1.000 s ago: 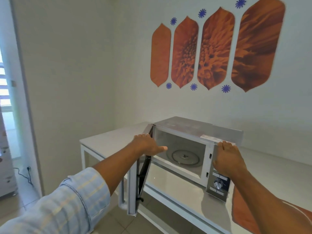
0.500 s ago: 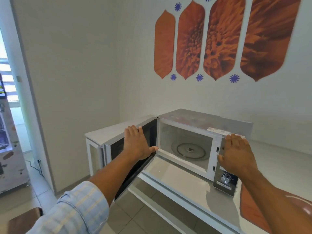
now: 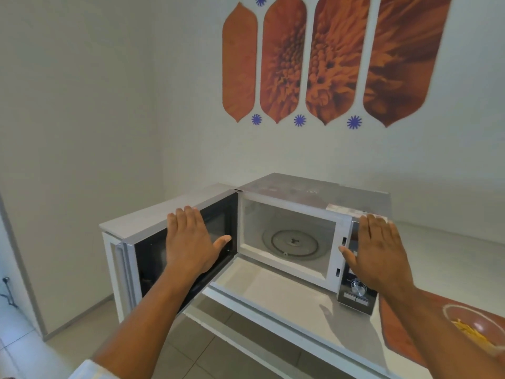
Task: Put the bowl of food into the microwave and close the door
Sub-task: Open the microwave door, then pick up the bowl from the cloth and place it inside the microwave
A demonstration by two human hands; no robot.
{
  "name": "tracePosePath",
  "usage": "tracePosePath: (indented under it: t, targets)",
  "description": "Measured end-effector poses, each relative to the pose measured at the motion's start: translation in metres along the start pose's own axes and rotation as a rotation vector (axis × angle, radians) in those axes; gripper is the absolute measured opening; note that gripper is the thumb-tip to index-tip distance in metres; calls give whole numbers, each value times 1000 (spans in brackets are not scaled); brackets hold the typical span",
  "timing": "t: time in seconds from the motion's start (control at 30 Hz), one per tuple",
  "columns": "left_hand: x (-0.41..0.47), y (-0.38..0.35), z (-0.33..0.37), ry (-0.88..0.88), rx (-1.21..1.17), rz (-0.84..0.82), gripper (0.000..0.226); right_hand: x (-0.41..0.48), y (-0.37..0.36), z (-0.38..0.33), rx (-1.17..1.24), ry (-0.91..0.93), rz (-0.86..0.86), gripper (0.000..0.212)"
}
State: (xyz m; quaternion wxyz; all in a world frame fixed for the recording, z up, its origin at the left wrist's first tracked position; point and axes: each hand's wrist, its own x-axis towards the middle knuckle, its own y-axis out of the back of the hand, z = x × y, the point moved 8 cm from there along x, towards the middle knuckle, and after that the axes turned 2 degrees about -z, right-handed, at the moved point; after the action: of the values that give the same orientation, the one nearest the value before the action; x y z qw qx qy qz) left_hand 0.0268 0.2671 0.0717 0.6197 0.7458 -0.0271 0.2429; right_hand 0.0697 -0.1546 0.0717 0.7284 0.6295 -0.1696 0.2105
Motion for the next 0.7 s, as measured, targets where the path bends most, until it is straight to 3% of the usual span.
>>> tracePosePath:
  t: [0.23,0.43,0.7]
  targets:
    - [10,-1,-10,-35,-44,32,118,2,-6,-1,4,-35,29,99]
    - [22,15,23,-139,-378,135,112,-4,1,0,99,-50,55,95]
    - [9,51,137,-440,-823,216,103,-33,36,36,296,-210,253,93]
